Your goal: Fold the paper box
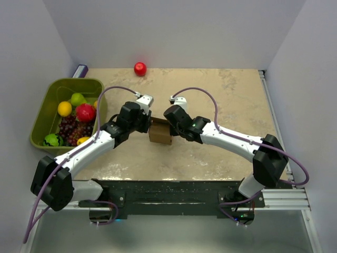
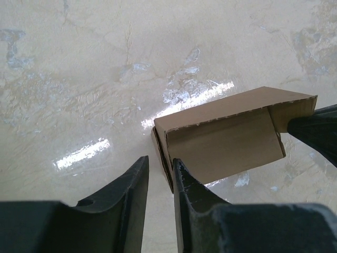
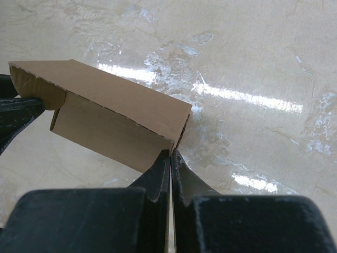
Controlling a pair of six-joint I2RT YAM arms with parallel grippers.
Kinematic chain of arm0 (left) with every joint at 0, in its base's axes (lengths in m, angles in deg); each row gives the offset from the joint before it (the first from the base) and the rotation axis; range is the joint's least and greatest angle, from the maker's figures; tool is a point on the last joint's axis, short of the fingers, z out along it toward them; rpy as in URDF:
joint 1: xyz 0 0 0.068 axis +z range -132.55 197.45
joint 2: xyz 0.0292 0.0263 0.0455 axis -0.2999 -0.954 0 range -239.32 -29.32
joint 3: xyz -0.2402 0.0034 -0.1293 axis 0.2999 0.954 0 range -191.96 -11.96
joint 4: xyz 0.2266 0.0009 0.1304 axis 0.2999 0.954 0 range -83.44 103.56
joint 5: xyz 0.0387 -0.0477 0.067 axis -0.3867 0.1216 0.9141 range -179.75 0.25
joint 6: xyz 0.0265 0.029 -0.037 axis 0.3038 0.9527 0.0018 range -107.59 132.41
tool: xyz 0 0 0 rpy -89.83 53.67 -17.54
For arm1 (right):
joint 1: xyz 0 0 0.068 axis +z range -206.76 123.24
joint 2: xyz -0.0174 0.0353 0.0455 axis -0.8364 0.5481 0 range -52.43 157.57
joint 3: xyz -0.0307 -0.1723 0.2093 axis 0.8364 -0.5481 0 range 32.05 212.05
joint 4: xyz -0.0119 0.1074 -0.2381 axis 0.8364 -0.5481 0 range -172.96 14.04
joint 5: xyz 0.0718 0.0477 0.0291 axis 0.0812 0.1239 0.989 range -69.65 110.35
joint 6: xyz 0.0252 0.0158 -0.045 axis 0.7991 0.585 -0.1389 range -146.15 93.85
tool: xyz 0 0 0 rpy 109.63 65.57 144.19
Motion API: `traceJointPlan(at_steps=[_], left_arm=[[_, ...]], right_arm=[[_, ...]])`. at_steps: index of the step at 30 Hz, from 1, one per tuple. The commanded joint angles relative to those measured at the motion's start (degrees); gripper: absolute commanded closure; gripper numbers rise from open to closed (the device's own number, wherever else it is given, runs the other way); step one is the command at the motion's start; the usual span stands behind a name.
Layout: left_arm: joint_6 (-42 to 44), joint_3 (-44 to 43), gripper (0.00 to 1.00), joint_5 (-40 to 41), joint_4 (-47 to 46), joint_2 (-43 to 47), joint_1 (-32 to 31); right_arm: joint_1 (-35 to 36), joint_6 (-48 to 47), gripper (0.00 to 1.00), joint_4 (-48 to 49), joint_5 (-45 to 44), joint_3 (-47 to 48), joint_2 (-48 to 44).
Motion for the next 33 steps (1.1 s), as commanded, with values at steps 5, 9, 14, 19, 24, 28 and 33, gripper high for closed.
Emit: traceJointPlan(at_steps=[5,9,14,19,24,28,33], left_arm=[[1.76,0.32,0.75,2.83,-2.06,0.26,-0.73],[1.93,0.32,0.75,3.10,-1.97,0.26,-0.99],[1.58,0.50,0.75,1.61,-1.97,0.00,-1.43],[-0.35,0.24,0.63,-0.06,-1.18,1.05,-1.52],[-2.90,-1.08,0.51,-1.74,1.45,3.16,-1.43],[-5.35,-1.35,0.47,-3.67,3.12,4.57,-1.35],[-7.20,-2.66,0.46,-3.93,4.36,6.41,-1.08]], right_arm=[[0.44,0.22,1.00,-2.41,0.21,1.37,1.44],[0.44,0.13,1.00,-2.49,0.39,1.46,1.53],[0.53,0.04,1.00,-2.41,0.21,1.37,1.53],[0.62,0.13,1.00,-2.14,0.12,1.02,1.88],[0.97,-0.05,1.00,-2.67,-0.93,1.28,2.05],[1.14,-0.05,1.00,-2.76,-1.20,1.20,1.97],[1.50,-0.05,1.00,-2.93,-1.55,1.28,1.97]])
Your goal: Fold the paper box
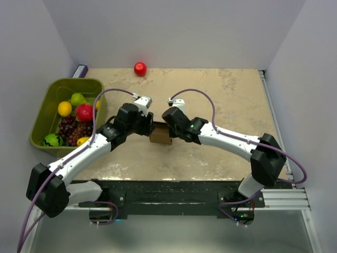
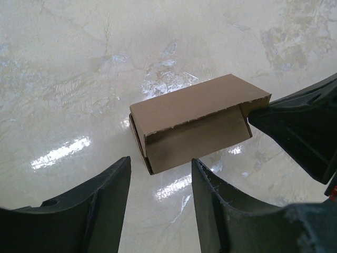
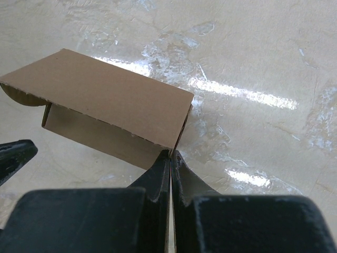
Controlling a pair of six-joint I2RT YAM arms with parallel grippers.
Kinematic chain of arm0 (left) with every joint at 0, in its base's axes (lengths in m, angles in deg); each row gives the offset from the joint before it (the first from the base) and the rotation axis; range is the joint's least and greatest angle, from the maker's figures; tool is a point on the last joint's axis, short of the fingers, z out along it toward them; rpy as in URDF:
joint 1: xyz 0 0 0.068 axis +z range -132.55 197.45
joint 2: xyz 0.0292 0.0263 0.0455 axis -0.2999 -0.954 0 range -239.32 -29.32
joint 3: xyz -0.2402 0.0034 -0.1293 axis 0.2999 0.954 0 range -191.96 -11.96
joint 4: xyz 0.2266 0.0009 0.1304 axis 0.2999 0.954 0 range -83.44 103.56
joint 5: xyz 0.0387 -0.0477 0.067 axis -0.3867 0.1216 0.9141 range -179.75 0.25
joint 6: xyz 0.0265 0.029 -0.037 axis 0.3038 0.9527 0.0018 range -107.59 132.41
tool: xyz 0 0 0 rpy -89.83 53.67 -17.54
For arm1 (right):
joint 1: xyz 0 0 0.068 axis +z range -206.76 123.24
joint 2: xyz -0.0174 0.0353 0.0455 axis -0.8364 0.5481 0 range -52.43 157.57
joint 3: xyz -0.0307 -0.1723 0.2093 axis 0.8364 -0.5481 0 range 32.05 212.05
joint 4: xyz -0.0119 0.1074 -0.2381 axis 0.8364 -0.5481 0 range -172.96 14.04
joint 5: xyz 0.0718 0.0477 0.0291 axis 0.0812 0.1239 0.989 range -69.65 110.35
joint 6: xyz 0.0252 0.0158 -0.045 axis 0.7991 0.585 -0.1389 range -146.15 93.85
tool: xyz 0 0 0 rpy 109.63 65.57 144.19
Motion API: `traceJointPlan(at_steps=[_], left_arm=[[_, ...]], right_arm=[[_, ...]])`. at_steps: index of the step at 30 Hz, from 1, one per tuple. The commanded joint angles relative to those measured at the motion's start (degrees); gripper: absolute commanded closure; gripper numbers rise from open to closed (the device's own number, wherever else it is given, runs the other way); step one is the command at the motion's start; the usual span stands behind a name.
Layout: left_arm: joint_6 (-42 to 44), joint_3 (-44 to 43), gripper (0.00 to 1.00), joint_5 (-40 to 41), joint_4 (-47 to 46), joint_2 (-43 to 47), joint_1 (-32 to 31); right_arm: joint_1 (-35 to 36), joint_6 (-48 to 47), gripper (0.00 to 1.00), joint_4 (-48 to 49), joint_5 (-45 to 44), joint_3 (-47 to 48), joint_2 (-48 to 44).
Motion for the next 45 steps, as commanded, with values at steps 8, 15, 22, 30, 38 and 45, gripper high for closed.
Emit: traceJointPlan(at_steps=[8,15,22,30,38,45], left_arm=[[-6.46,-4.14,0.45,-3.70,-3.22,2.68,5.44],[-12.52,-1.15,0.46,-8.89,-12.88,-1.45,10.91],[-15.07,1.84,0.45,-9.77,-18.43,-3.39,11.00],[-16.39,5.35,0.46,-9.86,-20.80,-5.23,11.00],[-17.01,9.31,0.47,-10.21,-21.51,-5.67,10.91],[-17.36,11.07,0.47,-10.39,-22.12,-5.67,10.91]], right_arm=[[0.75,0.11,1.00,-2.17,-1.35,1.28,0.81],[0.93,0.11,1.00,-2.26,-1.70,1.19,0.90],[0.93,0.02,1.00,-2.26,-1.62,1.28,0.99],[0.93,0.11,1.00,-2.17,-1.79,1.11,0.90],[0.93,0.02,1.00,-2.34,-1.79,1.20,0.81],[0.93,-0.15,0.96,-2.87,-1.27,1.63,0.63]])
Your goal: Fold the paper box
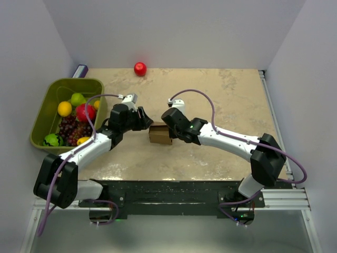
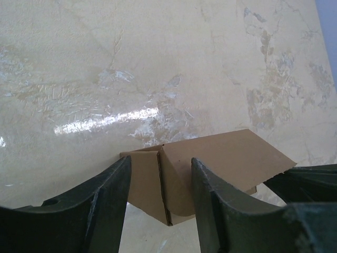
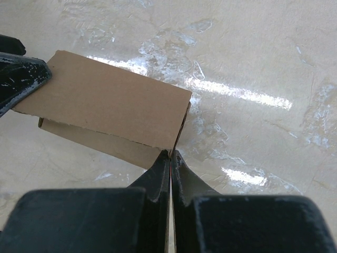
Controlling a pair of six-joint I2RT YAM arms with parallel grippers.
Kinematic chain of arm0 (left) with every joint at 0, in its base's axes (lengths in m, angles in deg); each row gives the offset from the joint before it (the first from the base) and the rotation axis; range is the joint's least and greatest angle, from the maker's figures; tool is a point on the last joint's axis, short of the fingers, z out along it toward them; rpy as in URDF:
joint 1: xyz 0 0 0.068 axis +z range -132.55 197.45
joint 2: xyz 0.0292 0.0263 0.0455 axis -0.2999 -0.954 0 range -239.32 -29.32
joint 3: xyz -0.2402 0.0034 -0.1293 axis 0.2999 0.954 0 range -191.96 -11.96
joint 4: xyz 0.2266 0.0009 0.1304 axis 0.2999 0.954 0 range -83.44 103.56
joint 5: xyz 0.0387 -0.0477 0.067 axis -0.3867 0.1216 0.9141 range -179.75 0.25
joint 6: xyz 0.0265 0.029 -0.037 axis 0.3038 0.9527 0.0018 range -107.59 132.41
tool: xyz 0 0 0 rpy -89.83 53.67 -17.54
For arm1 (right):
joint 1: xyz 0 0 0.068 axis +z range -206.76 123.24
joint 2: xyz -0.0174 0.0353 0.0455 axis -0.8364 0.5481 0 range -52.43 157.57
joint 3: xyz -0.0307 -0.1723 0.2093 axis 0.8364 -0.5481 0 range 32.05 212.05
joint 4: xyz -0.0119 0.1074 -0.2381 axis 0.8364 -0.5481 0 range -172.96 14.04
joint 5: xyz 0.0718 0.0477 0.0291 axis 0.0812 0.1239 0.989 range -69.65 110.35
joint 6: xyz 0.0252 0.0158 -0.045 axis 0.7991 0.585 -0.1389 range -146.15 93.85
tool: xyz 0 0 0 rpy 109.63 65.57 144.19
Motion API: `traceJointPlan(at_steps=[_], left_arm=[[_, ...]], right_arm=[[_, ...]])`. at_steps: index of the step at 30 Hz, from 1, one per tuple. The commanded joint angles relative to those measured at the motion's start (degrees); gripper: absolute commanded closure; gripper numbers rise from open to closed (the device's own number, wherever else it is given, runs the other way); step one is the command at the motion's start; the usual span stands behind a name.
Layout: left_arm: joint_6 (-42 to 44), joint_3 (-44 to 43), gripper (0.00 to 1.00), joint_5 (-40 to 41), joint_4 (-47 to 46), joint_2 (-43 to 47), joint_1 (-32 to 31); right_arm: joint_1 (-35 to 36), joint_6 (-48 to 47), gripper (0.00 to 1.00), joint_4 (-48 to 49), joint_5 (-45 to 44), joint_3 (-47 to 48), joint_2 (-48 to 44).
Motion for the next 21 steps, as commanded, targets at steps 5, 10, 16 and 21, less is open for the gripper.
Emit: traceJointPlan(at_steps=[5,10,16,21], left_arm=[[-0.64,1.78,0.48,-0.62,-0.86,-0.43,0.11],[-0.55,1.60,0.48,-0.62,-1.03,-0.52,0.20],[-0.20,1.43,0.48,-0.62,-0.77,-0.43,0.20],[-0.11,1.34,0.48,-0.88,-0.94,-0.08,0.11]], right_arm=[[0.47,-1.12,0.65,-2.13,0.22,0.93,-1.21],[0.38,-2.79,0.38,-2.66,2.06,-0.29,-3.75],[0.38,-4.72,0.22,-1.87,6.55,-2.23,-8.59],[-3.12,-3.50,0.19,-2.04,13.48,0.83,-10.79]])
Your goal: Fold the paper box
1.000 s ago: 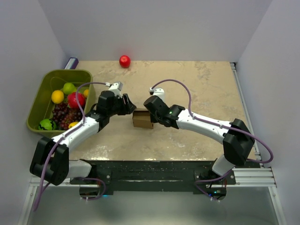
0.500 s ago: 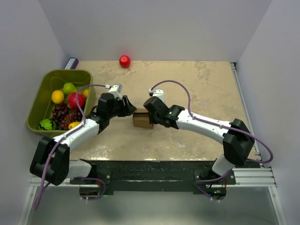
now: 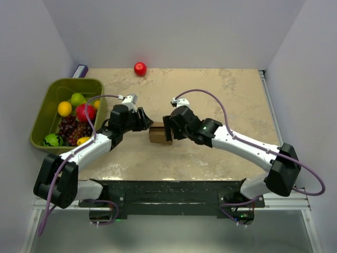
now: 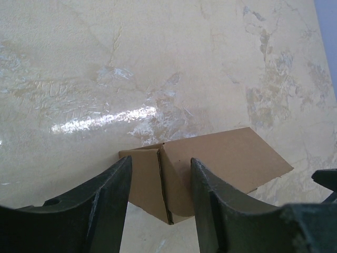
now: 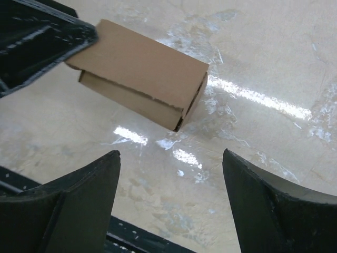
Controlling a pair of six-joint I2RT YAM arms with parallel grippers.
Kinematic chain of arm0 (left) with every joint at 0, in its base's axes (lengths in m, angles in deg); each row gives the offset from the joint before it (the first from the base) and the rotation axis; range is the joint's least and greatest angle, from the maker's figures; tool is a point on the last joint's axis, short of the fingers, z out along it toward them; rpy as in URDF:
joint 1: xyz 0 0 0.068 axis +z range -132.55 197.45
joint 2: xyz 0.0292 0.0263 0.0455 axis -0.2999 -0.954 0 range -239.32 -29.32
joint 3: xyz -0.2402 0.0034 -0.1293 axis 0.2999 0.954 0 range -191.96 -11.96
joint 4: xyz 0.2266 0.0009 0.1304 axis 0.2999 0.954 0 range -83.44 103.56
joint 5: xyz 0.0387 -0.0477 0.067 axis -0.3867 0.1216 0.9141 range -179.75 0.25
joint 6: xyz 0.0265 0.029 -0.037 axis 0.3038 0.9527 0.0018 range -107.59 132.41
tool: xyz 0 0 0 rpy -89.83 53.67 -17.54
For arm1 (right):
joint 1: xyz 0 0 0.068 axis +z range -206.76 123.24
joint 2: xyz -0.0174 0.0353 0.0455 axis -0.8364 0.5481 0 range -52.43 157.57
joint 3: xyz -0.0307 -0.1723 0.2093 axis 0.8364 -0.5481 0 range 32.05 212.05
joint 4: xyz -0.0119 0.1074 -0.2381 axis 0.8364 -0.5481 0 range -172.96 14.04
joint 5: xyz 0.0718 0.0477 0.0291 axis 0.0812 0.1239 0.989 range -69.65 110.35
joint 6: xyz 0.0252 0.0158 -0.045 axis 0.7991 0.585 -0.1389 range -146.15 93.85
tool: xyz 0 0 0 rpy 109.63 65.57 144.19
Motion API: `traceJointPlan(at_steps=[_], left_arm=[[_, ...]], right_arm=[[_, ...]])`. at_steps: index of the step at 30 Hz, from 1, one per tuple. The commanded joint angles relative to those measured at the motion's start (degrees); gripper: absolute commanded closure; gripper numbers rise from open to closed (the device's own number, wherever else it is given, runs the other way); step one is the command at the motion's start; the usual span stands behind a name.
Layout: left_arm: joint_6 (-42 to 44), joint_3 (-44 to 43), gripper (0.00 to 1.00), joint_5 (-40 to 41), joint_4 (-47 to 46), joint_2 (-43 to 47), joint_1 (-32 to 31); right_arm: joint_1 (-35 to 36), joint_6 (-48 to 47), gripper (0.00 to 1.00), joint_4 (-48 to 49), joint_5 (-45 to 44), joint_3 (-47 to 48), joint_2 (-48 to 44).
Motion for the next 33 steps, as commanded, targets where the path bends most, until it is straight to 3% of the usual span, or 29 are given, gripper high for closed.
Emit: traceJointPlan(at_steps=[1,7,10,19,33], left_arm=[[0.61,0.53,0.48,-0.46,-0.01,0.01,0.11],[0.79,0.62,0.48,-0.64,-0.09,0.10,0.20],[0.87,0.80,0.48,-0.55,-0.18,0.19,0.20],[1.05,1.24,0.48,-0.38,-0.18,0.36,0.20],[0.26,3.52,0.48,-0.03,-0.62,0.89,0.11]], right_arm=[[-3.74,0.52,0.19,1.39,7.31,3.16,-2.33],[-12.26,2.02,0.23,7.62,17.67,3.25,-0.93],[-14.11,2.90,0.27,9.65,18.57,2.55,0.03],[-15.18,3.43,0.35,12.29,18.57,-0.09,2.59],[-15.26,4.31,0.60,13.70,20.41,-5.36,3.99]])
